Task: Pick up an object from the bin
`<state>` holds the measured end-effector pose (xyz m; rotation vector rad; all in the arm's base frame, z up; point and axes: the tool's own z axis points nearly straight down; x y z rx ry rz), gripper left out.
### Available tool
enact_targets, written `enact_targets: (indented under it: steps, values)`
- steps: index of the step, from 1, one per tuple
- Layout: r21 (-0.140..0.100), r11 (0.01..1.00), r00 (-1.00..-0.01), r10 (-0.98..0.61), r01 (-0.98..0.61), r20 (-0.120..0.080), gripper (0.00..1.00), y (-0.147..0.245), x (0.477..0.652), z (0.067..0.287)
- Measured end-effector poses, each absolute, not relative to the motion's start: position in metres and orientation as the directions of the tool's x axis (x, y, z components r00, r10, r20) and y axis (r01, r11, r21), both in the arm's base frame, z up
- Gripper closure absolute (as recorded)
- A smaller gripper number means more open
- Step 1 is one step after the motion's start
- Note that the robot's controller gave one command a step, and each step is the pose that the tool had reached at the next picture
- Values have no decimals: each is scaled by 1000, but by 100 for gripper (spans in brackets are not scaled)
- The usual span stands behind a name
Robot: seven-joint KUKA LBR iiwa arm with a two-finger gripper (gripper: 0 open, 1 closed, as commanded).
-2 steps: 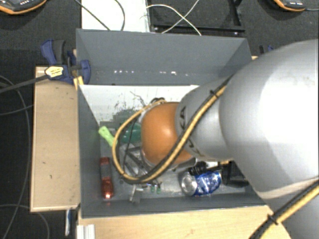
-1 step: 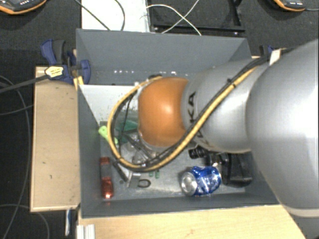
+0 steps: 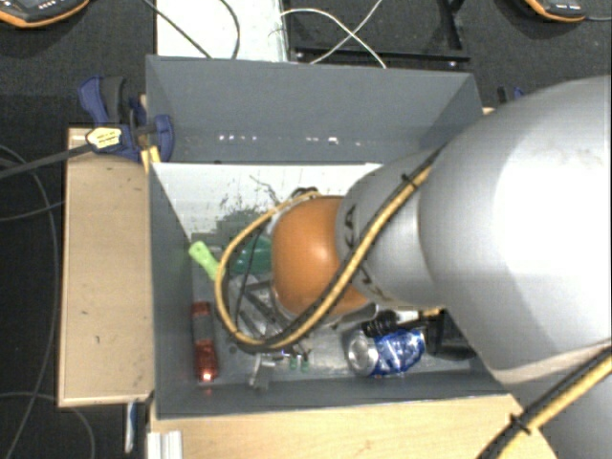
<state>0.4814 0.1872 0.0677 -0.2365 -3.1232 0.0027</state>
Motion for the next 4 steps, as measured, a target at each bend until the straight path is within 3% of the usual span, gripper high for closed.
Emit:
enact_targets:
  steps: [1, 2, 4]
  values:
    - [4, 971, -971, 238, 238, 0, 0, 205, 476, 70]
    - [-2, 988, -988, 152, 152, 7, 100, 187, 482, 68]
    - [-6, 988, -988, 154, 154, 15, 100, 186, 480, 76]
